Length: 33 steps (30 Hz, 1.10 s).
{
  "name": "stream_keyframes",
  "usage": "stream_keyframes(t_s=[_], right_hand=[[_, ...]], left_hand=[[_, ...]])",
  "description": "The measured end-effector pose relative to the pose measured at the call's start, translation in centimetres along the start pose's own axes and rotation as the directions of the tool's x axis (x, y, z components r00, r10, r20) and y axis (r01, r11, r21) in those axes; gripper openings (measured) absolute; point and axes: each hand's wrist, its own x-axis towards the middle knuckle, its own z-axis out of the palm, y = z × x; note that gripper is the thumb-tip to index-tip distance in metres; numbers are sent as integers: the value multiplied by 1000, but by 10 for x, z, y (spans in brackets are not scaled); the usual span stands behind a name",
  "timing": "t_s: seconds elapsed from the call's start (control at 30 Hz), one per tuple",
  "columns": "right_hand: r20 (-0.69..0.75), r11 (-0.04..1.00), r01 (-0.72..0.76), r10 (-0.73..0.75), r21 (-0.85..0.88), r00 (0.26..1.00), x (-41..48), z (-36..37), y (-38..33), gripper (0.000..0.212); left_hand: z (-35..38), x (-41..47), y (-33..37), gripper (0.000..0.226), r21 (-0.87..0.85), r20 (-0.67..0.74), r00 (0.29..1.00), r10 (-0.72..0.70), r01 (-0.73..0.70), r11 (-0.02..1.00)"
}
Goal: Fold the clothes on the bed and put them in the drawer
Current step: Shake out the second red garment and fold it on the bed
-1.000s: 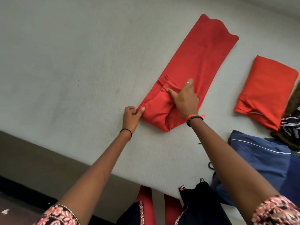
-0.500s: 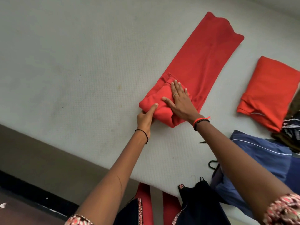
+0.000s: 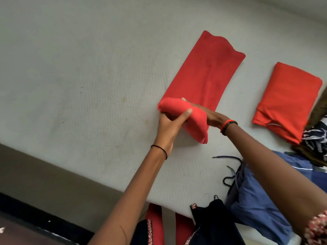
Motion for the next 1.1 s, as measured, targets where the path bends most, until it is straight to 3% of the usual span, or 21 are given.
stream_keyframes(t_s=[0.03, 0.13, 0.17, 0.27, 0.33, 0.4, 0.43, 0.5, 0.57, 0.6, 0.67, 0.73, 0.77, 0.83, 0.9, 0.93, 0.97, 1.03, 1.1], right_hand=[[7, 1000, -5, 4, 10, 1000, 2, -5, 6, 77], [-16, 978, -95, 99, 186, 995, 15, -18, 9, 26], [-42, 982, -83, 92, 172, 995, 20, -20, 2, 23], [-8, 958, -138, 145, 253, 989, 25, -25, -5, 12], [-28, 951, -149, 162, 270, 986, 26, -31, -5, 25], [-9, 906, -142, 159, 398, 987, 24, -36, -3, 12], [0, 870, -159, 179, 466, 984, 25, -38, -3, 16], [-3, 839, -187, 219, 510, 976, 23, -42, -2, 26], [-36, 858, -211, 257, 467, 966, 22, -43, -1, 30], [-58, 861, -239, 295, 449, 954, 21, -45, 5, 36], [-167, 868, -340, 419, 363, 893, 19, -49, 16, 46], [-304, 876, -447, 482, 180, 822, 15, -53, 32, 29], [-331, 872, -451, 489, 188, 807, 14, -51, 35, 30], [-265, 810, -369, 519, 455, 813, 16, -46, 40, 39], [-228, 676, -192, 480, 711, 847, 13, -41, 40, 27], [-241, 594, -151, 528, 790, 814, 12, -40, 41, 23], [-291, 579, -126, 572, 805, 767, 12, -39, 45, 25], [-597, 787, -147, 562, 600, 573, 4, -36, 48, 26], [-909, 965, -194, 237, 179, 342, -10, -23, 49, 19]], left_hand=[[-3, 5, 1, 64, 38, 58, 998, 12, -14, 999], [-15, 27, 11, 39, 321, 100, 993, 54, -84, 943], [-18, 35, 16, 36, 453, 71, 993, 90, -112, 884], [-23, 58, 27, 66, 764, -24, 954, 297, -175, 622], [-25, 77, 33, 97, 843, 98, 927, 363, -271, 465], [-24, 96, 42, 115, 805, 265, 939, 221, -341, 485], [-23, 103, 47, 113, 777, 328, 938, 113, -336, 532], [-18, 115, 52, 87, 773, 385, 921, -56, -288, 565], [-13, 124, 51, 51, 818, 341, 923, -178, -198, 541], [-13, 127, 50, 43, 838, 296, 930, -220, -142, 527], [-11, 135, 44, 47, 831, 205, 939, -277, -17, 555], [-9, 143, 38, 50, 808, 138, 950, -281, 56, 586], [-9, 148, 34, 49, 811, 119, 956, -267, 61, 582], [-6, 154, 27, 48, 827, 103, 967, -231, 46, 561], [-5, 158, 24, 51, 821, 94, 974, -205, 40, 570], [-5, 159, 23, 53, 817, 90, 977, -192, 38, 575], [-5, 160, 22, 53, 821, 86, 980, -178, 32, 570], [-4, 160, 21, 53, 836, 76, 988, -131, 8, 549], [-5, 158, 18, 43, 852, 65, 997, -51, -30, 522]])
